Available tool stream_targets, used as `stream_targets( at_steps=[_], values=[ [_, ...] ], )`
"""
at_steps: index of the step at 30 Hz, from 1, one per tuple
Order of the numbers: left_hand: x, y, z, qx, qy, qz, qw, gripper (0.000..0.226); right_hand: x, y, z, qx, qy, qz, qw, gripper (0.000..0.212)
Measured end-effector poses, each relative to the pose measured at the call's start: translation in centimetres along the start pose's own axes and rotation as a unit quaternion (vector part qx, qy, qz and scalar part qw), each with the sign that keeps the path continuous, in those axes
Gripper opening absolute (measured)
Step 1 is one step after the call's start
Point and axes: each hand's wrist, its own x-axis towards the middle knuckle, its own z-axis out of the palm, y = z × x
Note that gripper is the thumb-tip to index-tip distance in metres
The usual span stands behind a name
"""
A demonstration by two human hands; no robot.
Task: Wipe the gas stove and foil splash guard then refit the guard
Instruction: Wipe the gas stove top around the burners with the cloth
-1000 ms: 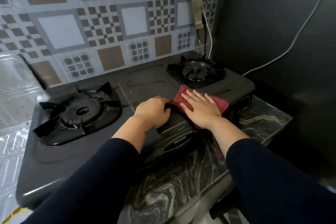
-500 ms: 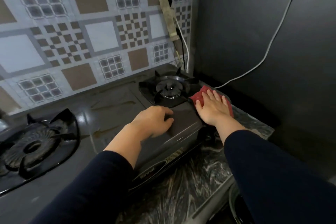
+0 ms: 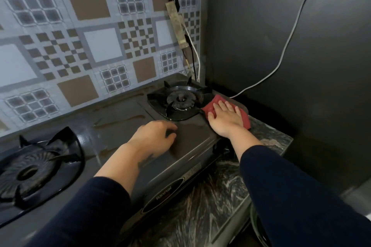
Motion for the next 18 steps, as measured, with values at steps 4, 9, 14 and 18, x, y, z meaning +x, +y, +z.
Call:
stream_targets(
  at_steps=[4,9,14,18],
  values=[
    [-2.2,-2.0,-1.0,0.002,-0.013,-0.020,1.000,0.038,-4.5,-3.9,1.1,0.020,0.003,-0.040,0.999,0.060],
    [-4.9,-5.6,-1.9,0.006,-0.016,-0.031,0.999,0.037,-9.9,-10.5,2.5,0.017,-0.005,-0.080,0.997,0.061],
    [-7.2,-8.6,-2.2,0.008,-0.027,-0.022,0.999,0.039,-12.5,-14.5,2.5,-0.018,-0.046,-0.136,0.990,0.061],
    [-7.7,-10.4,-2.9,0.017,-0.028,-0.027,0.999,0.040,-11.9,-12.6,1.6,-0.063,-0.048,-0.200,0.976,0.061]
  ],
)
